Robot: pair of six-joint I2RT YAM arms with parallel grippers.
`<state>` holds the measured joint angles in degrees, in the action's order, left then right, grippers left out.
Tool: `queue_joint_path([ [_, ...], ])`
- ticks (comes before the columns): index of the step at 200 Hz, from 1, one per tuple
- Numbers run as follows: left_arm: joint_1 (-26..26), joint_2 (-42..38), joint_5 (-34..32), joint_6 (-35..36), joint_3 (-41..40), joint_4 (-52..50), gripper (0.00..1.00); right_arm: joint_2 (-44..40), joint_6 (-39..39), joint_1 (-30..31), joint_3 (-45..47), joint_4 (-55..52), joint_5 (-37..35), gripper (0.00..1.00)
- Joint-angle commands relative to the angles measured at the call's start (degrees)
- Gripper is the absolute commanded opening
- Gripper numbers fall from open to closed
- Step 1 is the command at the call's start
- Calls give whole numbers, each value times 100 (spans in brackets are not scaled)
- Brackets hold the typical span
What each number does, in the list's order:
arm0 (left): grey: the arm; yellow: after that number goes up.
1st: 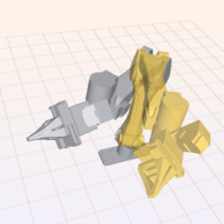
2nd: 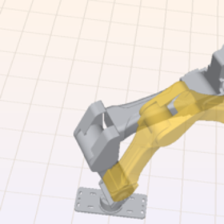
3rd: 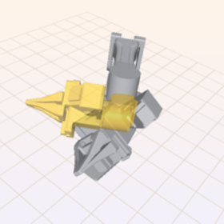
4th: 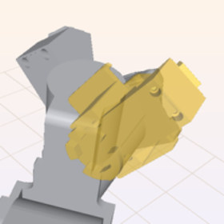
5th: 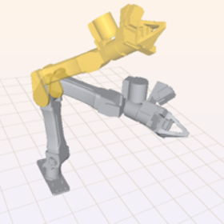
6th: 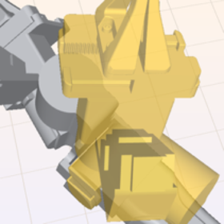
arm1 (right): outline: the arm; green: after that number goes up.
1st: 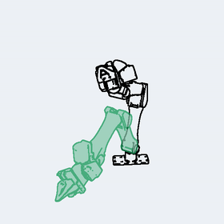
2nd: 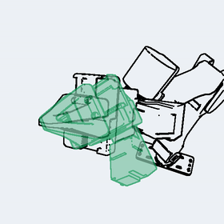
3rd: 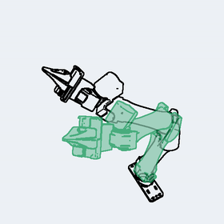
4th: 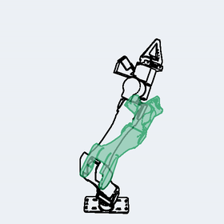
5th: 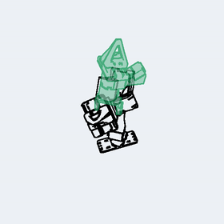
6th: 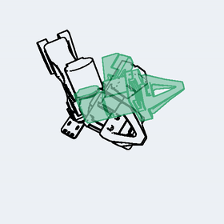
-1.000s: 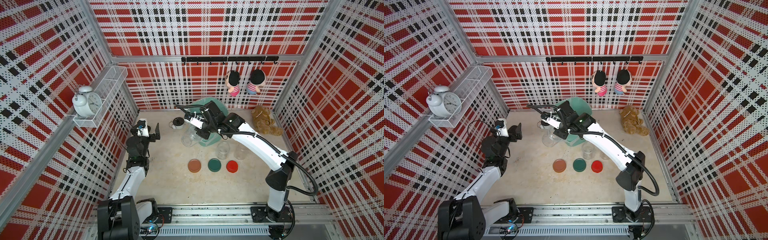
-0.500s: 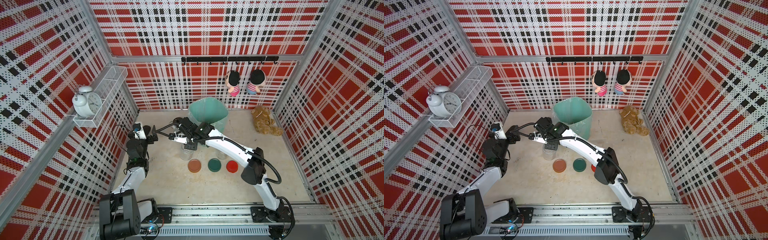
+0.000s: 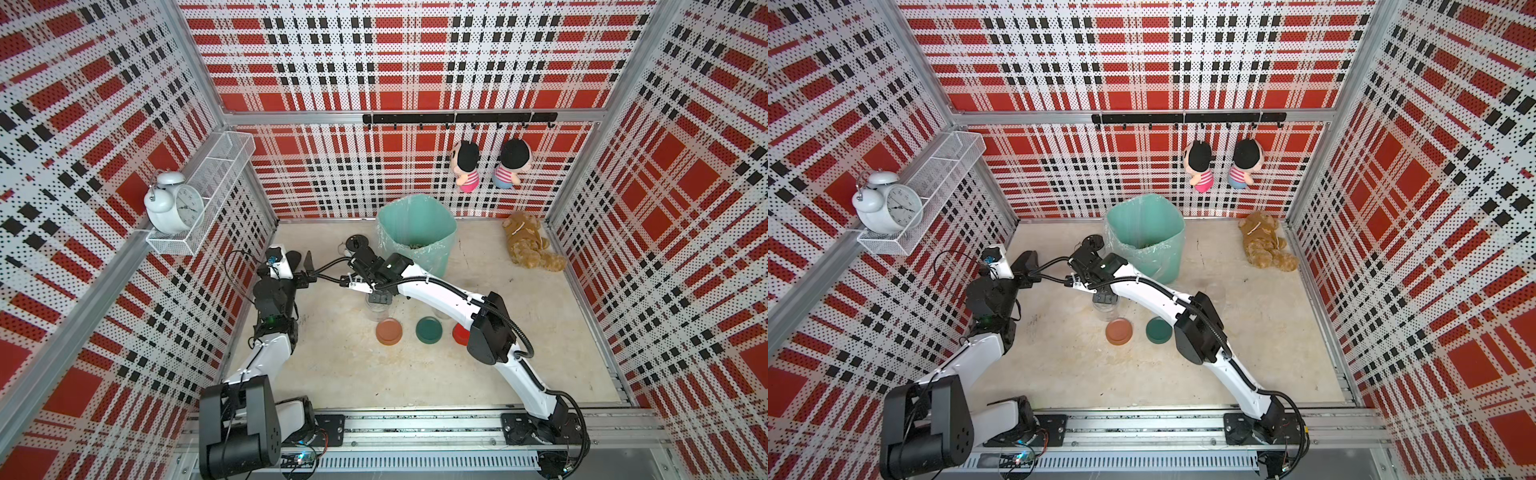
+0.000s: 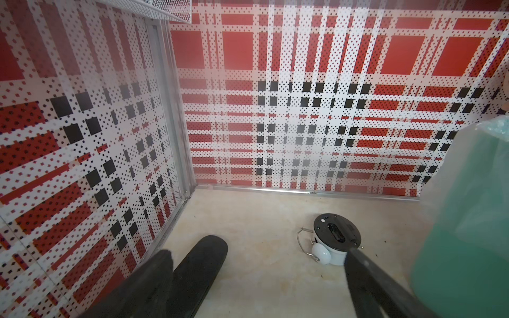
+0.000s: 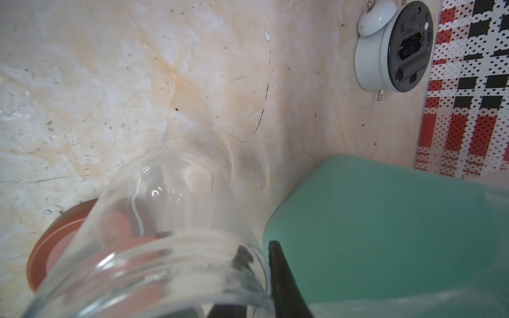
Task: Empty moldy peanuts from jars
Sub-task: Place the jar at the center of the board.
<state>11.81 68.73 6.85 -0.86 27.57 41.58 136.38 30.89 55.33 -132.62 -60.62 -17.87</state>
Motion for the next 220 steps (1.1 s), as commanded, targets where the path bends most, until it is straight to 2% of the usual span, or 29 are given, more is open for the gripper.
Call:
queue_joint_path([
  [1,42,-33,35,-38,-51,149,98,119,113,15,-234,304,-196,0],
  [84,43,-17,88,-14,-37,153,98,362,60,19,-299,578,-331,0],
  [103,48,-14,97,-3,-41,151,98,407,53,19,-326,631,-391,5],
  [143,47,4,115,3,-32,149,98,426,-35,12,-334,810,-437,20],
  [180,40,23,132,6,-32,149,98,381,-64,9,-326,969,-478,48],
  [220,48,29,132,-2,-26,155,98,282,-137,17,-324,1069,-510,59],
])
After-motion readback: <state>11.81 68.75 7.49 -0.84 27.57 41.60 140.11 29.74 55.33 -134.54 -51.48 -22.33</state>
